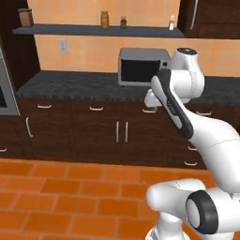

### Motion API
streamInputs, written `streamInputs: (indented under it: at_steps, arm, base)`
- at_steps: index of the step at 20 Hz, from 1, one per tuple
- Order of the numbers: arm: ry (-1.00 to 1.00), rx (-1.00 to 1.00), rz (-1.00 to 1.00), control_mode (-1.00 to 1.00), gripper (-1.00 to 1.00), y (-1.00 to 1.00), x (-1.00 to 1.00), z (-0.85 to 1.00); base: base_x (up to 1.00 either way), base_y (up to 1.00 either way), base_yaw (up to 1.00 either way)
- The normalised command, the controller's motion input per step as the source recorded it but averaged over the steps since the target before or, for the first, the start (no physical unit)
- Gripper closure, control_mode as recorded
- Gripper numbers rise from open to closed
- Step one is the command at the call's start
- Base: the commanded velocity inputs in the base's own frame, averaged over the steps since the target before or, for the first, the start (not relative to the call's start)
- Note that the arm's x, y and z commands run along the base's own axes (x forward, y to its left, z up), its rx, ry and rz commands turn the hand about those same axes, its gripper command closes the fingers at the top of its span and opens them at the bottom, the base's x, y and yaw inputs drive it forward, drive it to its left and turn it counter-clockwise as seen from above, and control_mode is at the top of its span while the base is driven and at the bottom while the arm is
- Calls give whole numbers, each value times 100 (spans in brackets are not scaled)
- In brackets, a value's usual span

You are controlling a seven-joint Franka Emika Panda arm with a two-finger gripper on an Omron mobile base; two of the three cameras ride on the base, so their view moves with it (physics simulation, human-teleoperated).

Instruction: Navigate to the microwave.

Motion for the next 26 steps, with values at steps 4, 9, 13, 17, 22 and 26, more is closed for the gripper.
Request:
streamInputs:
  at_steps: [4,9,13,17,22,26]
  arm:
    - [0,0,0,100,-100,0,0,0]
    - [0,0,0,100,-100,0,0,0]
    - [0,0,0,100,-100,0,0,0]
    - [0,0,0,100,-100,0,0,0]
    - [0,0,0,100,-100,0,0,0]
    - [0,0,0,100,-100,0,0,0]
  base:
    - [99,90,24]
    - [97,97,22]
    - [100,87,17]
    - [100,92,11]
    - [100,83,1]
    - [100,70,0]
